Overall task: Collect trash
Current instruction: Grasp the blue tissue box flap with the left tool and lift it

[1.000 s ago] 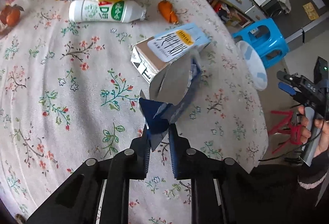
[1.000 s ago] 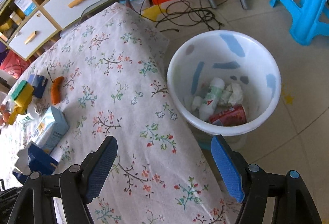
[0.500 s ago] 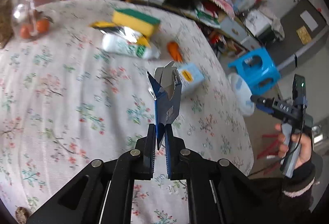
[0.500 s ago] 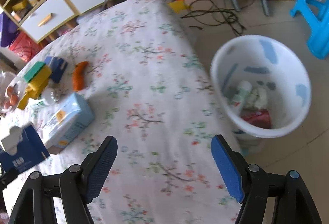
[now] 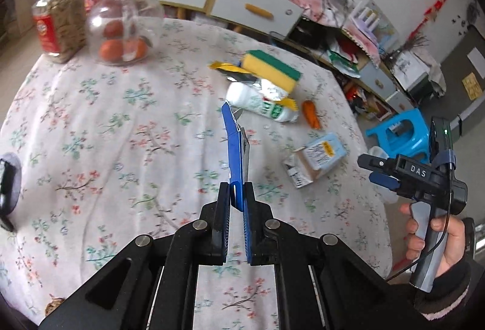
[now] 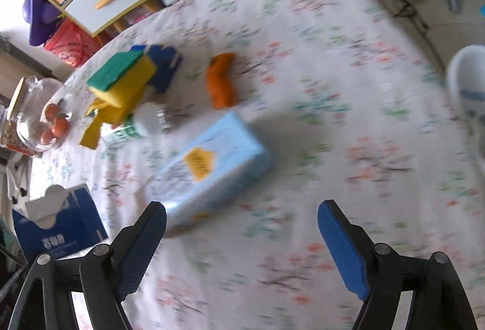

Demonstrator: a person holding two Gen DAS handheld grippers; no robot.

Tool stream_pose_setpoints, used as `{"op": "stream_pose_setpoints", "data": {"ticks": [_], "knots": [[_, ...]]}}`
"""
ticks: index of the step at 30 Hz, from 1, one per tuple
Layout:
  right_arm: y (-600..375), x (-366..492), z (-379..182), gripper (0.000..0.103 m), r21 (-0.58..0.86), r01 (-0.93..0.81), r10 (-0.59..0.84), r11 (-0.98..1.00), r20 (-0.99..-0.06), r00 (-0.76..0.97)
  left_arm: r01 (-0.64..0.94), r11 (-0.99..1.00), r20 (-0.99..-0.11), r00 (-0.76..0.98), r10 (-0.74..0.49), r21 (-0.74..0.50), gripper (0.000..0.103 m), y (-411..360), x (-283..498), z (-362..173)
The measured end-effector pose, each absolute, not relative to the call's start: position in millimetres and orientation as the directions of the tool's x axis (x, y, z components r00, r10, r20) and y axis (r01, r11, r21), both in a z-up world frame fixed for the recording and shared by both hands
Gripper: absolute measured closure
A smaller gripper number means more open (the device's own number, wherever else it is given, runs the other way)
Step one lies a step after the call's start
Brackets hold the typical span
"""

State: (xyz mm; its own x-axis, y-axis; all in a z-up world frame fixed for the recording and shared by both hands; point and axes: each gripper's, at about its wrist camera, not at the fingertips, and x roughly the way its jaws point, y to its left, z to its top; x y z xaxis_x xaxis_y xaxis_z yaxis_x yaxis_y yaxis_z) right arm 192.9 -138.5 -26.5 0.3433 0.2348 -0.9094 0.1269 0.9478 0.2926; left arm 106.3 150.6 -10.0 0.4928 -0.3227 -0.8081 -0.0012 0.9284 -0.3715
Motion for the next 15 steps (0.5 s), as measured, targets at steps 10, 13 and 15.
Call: {"op": "stream_pose_setpoints", "data": {"ticks": [10,13,15], "knots": [[-91.2,218.3,-58.3,0.017,0.276,0.153,0.222,0.949,-0.929,0.297,-0.054,0.929,-0.848,0.431,-0.309,-0.366,0.093,184.7,104.0,-35.5],[-83.8,223.7,-65.3,0.017,0.256,0.159,0.204,0.953,-0.936,0.288,-0.061,0.924,-0.853,0.411,-0.321,-0.378,0.091,188.9,105.7,-42.3],[-80.0,227.0,-69.8,0.017,0.242,0.158,0.191,0.957,-0.94,0.284,-0.064,0.922,-0.855,0.402,-0.327,-0.382,0.089,187.8,108.1,-45.1]]}}
